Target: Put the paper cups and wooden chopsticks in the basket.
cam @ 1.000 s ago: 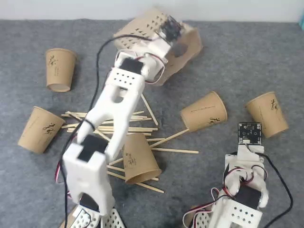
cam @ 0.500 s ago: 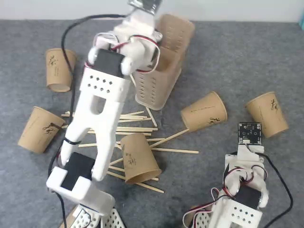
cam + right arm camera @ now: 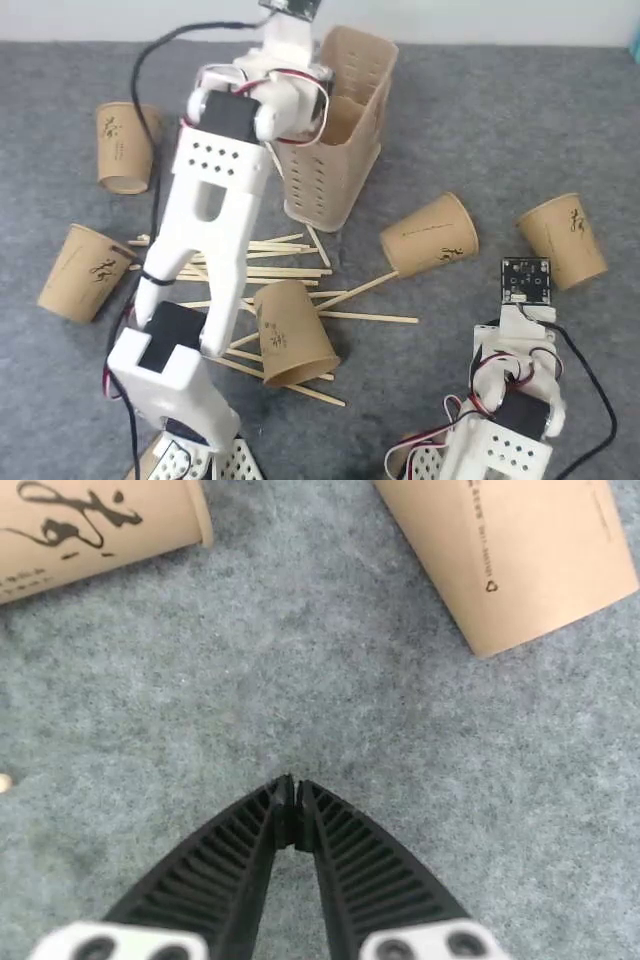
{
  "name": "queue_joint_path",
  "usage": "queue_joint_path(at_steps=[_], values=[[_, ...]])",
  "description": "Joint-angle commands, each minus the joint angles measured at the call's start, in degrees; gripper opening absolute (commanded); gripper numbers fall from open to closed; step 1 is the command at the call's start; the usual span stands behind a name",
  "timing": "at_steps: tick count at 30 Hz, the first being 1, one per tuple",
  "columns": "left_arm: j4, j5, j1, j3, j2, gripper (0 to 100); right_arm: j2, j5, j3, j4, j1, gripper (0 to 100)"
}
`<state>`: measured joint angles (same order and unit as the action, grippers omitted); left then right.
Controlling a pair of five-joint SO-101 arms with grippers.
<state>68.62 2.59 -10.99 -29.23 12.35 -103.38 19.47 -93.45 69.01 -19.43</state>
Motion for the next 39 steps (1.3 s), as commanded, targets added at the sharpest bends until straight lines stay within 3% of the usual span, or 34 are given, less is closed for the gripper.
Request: queue_joint_path(at_steps=[1,4,10,16,22,28,33,39], values=[[6.51,7.21,1.58,-10.07,-0.79,21,-0.57,1.32,0.18,-0.57,-0.13,0.9],[10.02,7.38,1.58,-11.56,-0.18,20,-0.57,1.32,0.18,-0.57,-0.13,0.9],[9.67,7.38,2.02,-1.36,1.32,19,-0.57,1.32,0.18,-0.57,-0.13,0.9],[2.64,7.12,2.02,6.73,4.04,19,-0.57,1.32,0.18,-0.57,-0.31,0.9],[-2.99,4.92,1.67,7.78,6.86,0,-0.57,1.32,0.18,-0.57,-0.4,0.9],[-3.6,3.6,-0.18,7.69,2.2,1,-0.57,1.32,0.18,-0.57,-0.4,0.9],[-6.07,19.69,0.18,7.6,-0.79,1,-0.57,1.32,0.18,-0.57,-0.4,0.9],[-10.29,33.67,2.64,8.92,-0.7,1,-0.57,1.32,0.18,-0.57,-0.4,0.9]])
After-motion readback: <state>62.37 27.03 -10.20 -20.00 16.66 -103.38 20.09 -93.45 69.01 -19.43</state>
